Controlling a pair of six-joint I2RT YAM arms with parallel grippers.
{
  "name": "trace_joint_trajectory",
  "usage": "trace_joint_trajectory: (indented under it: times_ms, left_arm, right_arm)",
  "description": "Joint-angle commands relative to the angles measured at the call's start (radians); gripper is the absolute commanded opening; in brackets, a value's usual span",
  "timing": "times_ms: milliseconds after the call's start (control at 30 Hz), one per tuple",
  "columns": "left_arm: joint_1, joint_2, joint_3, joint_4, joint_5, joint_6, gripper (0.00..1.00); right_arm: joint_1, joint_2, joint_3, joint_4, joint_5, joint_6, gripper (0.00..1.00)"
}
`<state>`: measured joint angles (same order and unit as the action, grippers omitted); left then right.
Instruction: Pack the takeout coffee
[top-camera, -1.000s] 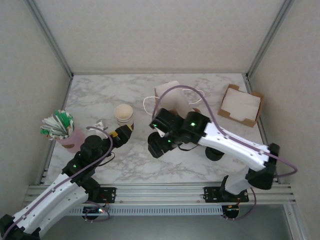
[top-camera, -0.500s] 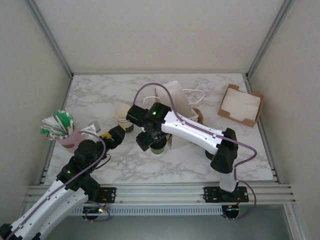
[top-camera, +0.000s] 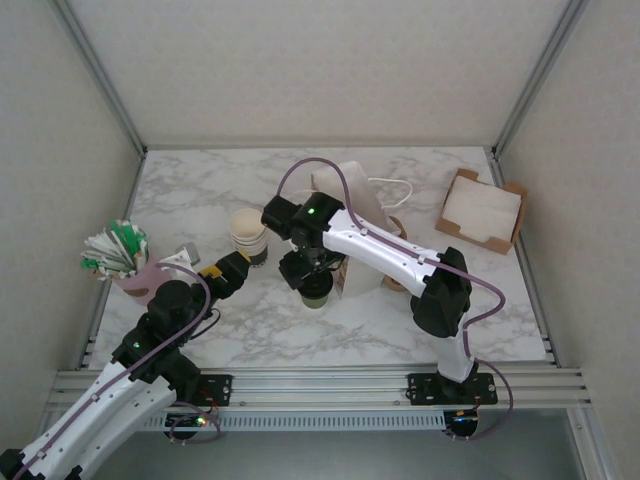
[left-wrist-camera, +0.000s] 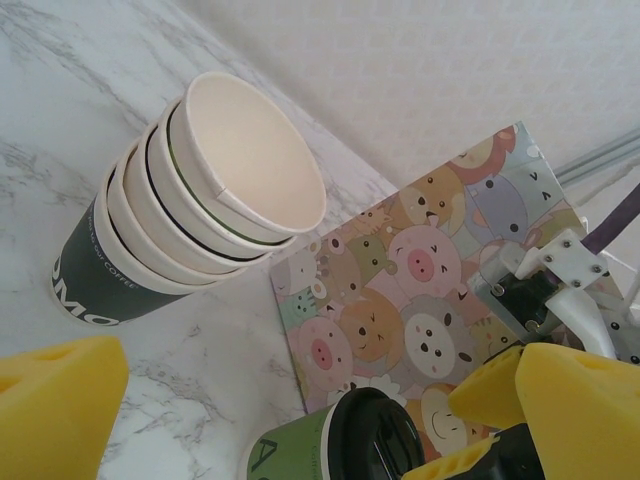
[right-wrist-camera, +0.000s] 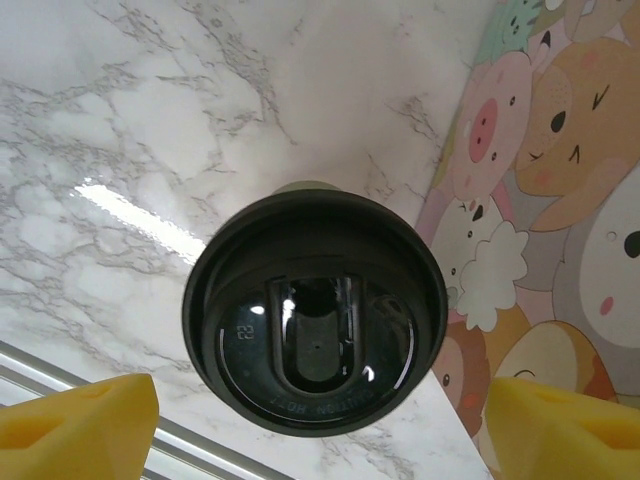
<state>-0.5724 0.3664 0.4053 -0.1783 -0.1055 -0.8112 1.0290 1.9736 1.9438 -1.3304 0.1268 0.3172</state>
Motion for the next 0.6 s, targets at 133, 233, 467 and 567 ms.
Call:
trace_joint_trajectory:
  times_ms: [133,233,467,567]
  left_arm:
    - [0.01,-0.005,-0.01,-0.004,-0.017,0.019,1.0]
    - [0.009,-0.006,-0.008,-0.001,-0.016,0.02,1.0]
    - [0.009,-0.005,-0.005,-0.004,-0.016,0.021,1.0]
    - [0.009,-0.004,-0.006,-0.001,-0.016,0.019,1.0]
  right_arm:
    - [-0.001,0.043,-0.022,0.013,-0.023,-0.02,0.86]
    - [-0.006,0.055,-0.031,0.017,-0.014,-0.016,0.86]
    - [-0.009,0.064,-0.052,0.028,-0.018,-0.009,0.84]
    - [-0.008,0.062,-0.062,0.031,-0.022,-0.005,0.82]
